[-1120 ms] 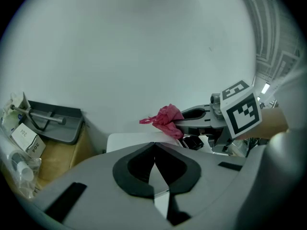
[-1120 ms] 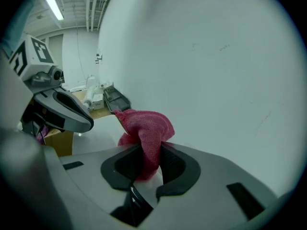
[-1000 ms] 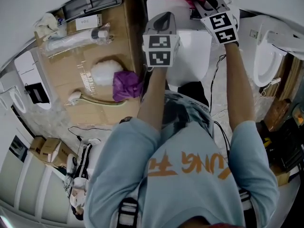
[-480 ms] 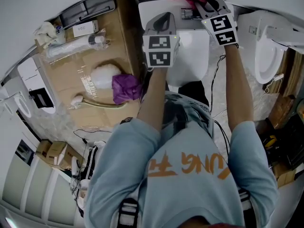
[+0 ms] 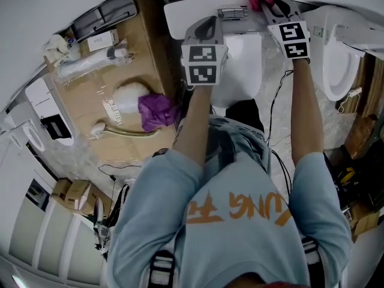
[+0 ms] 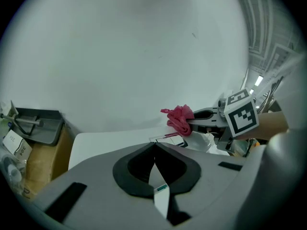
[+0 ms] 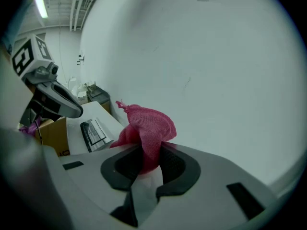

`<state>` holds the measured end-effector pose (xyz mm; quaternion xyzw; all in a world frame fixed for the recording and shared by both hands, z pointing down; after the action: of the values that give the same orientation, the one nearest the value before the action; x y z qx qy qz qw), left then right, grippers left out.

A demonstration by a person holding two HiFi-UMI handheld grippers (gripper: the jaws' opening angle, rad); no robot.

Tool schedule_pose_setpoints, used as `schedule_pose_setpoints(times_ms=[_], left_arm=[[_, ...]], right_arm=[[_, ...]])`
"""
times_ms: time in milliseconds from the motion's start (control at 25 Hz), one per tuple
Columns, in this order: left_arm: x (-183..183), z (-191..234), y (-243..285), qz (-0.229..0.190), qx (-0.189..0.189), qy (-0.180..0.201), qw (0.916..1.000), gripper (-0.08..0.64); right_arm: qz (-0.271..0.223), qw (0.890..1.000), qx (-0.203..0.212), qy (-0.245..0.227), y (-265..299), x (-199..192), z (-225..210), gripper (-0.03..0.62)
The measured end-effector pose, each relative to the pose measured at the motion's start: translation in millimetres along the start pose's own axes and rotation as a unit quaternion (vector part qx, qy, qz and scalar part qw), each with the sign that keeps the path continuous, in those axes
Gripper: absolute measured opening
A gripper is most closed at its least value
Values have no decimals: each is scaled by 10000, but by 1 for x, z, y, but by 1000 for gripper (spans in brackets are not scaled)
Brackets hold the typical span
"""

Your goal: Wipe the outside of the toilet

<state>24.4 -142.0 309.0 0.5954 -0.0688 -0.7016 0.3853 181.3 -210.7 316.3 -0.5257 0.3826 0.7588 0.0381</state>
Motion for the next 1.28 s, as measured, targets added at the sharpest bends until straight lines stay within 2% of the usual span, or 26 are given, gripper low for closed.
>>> schedule_pose_setpoints(times_ms=[400, 760, 1040, 1200, 1280], left_arm=[[3, -24, 4, 34, -80, 152, 9998, 26], [1, -29, -5, -20, 13, 114, 9999, 26], [-1, -12, -30, -101, 247, -50, 9996, 26], [-4, 6, -47, -197, 428, -192, 9987, 26], [-7, 17, -56, -226, 539, -275, 9979, 26]], right_arm=[[-64, 9997, -140, 188, -18, -15, -14, 97], [81, 9981, -495, 361, -38, -32, -29, 97], [339, 9941, -894, 504, -50, -43, -38, 97], [674, 9873, -1313, 583, -66, -45, -38, 95], [560, 9859, -1438, 646, -76, -37, -30, 94]])
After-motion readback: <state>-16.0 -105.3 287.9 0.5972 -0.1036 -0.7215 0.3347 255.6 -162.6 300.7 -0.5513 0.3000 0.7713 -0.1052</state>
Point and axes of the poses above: the fingertips, and each gripper's own axes: y forward along the fingers, z to its left, x out of its top, the point moved 3 cm from there along -y, backward along the fingers, and after that the axes turned 7 degrees about -z, right-handed, at the moved point
